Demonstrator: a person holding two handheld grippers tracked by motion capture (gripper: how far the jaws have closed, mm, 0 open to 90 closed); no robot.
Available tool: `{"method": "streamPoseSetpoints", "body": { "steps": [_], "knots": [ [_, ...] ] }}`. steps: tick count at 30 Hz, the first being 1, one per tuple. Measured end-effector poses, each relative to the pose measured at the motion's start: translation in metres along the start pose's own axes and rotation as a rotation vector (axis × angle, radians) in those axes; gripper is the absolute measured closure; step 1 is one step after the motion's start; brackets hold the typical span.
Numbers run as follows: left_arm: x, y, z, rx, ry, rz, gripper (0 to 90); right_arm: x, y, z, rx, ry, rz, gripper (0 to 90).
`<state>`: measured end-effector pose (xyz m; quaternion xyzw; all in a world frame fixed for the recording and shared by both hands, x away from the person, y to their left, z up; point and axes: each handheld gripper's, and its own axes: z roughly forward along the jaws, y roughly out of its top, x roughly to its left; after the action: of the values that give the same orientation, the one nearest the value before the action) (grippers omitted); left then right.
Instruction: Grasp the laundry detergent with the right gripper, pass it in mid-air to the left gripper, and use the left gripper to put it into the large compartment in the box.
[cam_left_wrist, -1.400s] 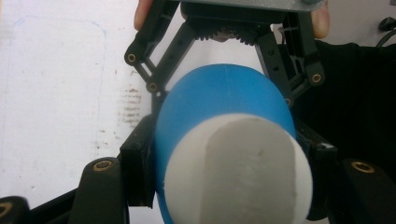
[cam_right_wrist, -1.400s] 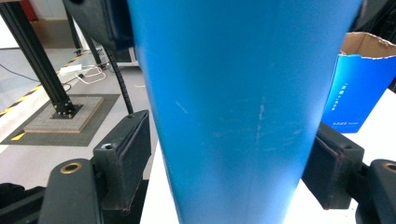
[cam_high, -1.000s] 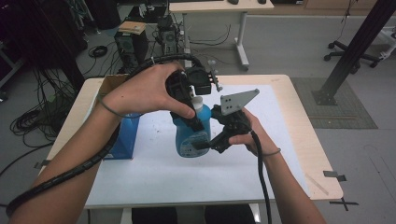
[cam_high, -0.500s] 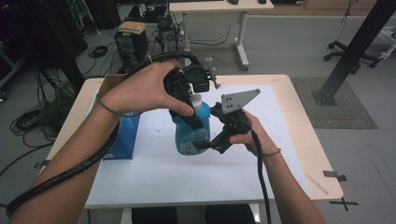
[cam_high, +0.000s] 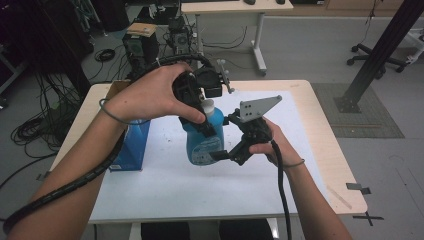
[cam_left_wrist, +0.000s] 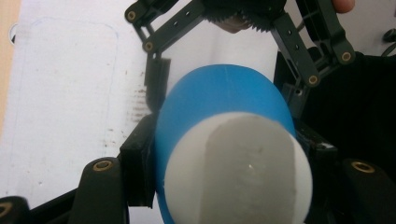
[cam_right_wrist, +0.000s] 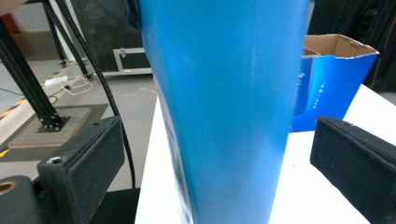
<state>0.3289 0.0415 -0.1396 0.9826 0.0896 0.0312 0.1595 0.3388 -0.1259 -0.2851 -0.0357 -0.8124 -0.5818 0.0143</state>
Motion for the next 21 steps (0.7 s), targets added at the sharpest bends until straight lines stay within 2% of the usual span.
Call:
{"method": "streamPoseSetpoints", "body": {
  "steps": [3,4,8,9,11,13,14,15,17,18,20,21],
  "knots": [
    [0.000,-0.001,-0.004,0.002,0.004,-0.001,38.0,0.000,-0.001,-0.003,0.005,-0.008,0.002,2.7],
    [0.000,-0.001,-0.004,0.002,0.004,-0.001,38.0,-0.001,-0.003,-0.008,0.028,-0.018,0.006,2.7],
    [0.000,-0.002,-0.007,0.013,0.006,0.000,38.0,-0.001,-0.005,-0.012,0.044,-0.019,0.013,2.7],
    [0.000,-0.002,-0.007,0.013,0.006,0.000,38.0,-0.002,-0.005,-0.016,0.078,-0.025,0.014,2.7],
    [0.000,-0.003,-0.008,0.010,0.010,0.003,38.0,-0.002,-0.005,-0.016,0.078,-0.025,0.014,2.8],
    [0.001,-0.006,-0.010,0.011,0.012,-0.002,38.0,-0.002,-0.006,-0.022,0.141,-0.036,0.016,2.9],
    [0.001,-0.006,-0.010,0.011,0.012,-0.002,38.0,-0.002,-0.006,-0.022,0.141,-0.036,0.016,2.9],
    [0.001,-0.006,-0.010,0.011,0.012,-0.002,38.0,-0.003,-0.007,-0.029,0.192,-0.051,0.024,2.9],
    [0.002,-0.007,-0.012,0.008,0.015,-0.007,38.0,-0.003,-0.008,-0.030,0.206,-0.057,0.027,3.1],
    [0.002,-0.007,-0.012,0.008,0.015,-0.007,38.0,-0.004,-0.009,-0.034,0.239,-0.065,0.033,3.4],
    [0.003,-0.010,-0.014,0.009,0.021,-0.010,38.0,-0.004,-0.009,-0.034,0.239,-0.065,0.033,3.4],
    [0.003,-0.010,-0.014,0.009,0.021,-0.010,38.0,-0.005,-0.013,-0.042,0.316,-0.084,0.037,3.4]
  ]
}}
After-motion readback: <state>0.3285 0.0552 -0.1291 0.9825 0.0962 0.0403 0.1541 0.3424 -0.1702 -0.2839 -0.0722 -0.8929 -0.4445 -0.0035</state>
